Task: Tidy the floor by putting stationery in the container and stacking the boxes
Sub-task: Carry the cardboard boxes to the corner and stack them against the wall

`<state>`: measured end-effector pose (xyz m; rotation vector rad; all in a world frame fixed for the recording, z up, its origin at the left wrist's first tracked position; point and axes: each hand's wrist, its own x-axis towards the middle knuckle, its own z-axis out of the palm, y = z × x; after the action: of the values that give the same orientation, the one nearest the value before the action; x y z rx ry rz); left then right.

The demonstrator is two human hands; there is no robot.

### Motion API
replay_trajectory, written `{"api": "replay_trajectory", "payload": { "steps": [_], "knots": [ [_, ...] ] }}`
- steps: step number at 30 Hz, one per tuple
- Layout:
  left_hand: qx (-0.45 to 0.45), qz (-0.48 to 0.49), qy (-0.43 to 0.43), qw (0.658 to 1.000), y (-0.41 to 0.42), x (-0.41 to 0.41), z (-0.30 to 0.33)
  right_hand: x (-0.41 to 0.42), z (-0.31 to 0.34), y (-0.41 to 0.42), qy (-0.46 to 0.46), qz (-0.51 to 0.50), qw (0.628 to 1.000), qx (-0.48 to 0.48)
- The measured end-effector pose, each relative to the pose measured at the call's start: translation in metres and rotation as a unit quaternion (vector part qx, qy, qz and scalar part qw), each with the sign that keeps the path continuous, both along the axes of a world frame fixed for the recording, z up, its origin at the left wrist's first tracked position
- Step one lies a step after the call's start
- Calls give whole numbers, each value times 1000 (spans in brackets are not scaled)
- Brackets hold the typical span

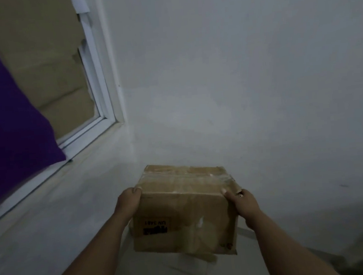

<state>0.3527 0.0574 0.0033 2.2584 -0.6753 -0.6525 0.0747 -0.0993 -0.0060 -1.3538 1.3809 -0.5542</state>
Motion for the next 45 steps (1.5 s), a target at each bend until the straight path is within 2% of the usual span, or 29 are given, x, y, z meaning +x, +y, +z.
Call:
{"api": "replay_trajectory", "payload": {
  "steps": [10, 21, 29, 34, 45],
  "knots": [
    [20, -84, 21, 996, -24, 97, -4, 86, -17, -8, -92, -57, 993, 48],
    [38, -147, 26, 988, -33, 163, -33, 146, -42, -1, -99, -112, 987, 57],
    [28, -148, 40, 988, -53, 172, -58, 148, -62, 4, -73, -150, 981, 102],
    [52, -150, 42, 986, -77, 165, -80, 135, -77, -9, -56, -164, 979, 108],
    [84, -123, -11, 989, -113, 172, -119, 151, -129, -56, -3, -141, 981, 131]
  ]
}}
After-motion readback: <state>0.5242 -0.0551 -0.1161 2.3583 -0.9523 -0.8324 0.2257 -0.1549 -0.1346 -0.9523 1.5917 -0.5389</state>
